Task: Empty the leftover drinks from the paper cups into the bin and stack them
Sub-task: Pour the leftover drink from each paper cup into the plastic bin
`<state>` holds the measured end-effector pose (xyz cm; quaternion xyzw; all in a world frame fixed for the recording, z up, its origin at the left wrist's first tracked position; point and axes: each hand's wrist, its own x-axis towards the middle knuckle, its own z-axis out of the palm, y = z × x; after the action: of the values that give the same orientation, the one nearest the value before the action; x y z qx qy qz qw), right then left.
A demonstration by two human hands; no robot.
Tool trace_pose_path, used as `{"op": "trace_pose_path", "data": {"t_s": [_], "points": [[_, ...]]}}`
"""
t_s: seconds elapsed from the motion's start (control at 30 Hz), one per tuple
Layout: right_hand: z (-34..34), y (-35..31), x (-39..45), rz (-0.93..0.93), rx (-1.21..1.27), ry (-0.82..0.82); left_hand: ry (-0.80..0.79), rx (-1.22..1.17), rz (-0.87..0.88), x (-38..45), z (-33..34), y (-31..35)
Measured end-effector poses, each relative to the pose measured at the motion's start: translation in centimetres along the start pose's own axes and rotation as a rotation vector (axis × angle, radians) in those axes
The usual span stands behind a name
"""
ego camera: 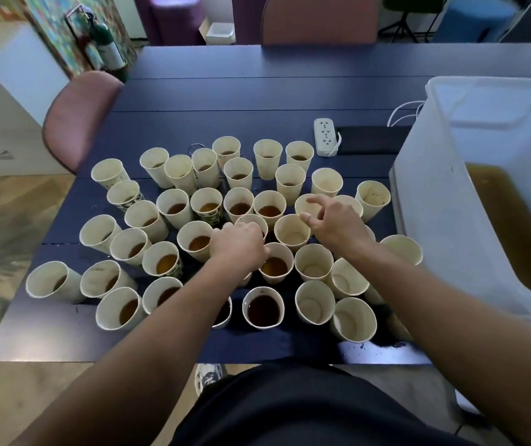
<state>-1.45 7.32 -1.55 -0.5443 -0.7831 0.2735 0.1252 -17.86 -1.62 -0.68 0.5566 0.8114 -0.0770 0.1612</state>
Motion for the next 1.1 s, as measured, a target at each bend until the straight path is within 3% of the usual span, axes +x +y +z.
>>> {"op": "trace_pose_path", "data": {"t_s": [0.17, 0.5, 0.97, 1.1], "points": [[-0.5, 0.5, -0.3, -0.05, 0.033, 0.116, 0.014, -0.007, 0.083, 0.7, 0.2, 0.1], [-0.6, 1.6, -1.2, -0.084, 0.083, 0.134, 0.04, 0.106, 0.092, 0.8, 0.8, 1.5], [-1.5, 2.1, -2.0, -0.067, 0.139, 0.127, 0.056, 0.082, 0.104, 0.6, -0.7, 1.3], [-1.7, 1.7, -2.3, -0.091, 0.155, 0.042, 0.054, 0.03, 0.073, 0.4, -3.4, 1.3]]}}
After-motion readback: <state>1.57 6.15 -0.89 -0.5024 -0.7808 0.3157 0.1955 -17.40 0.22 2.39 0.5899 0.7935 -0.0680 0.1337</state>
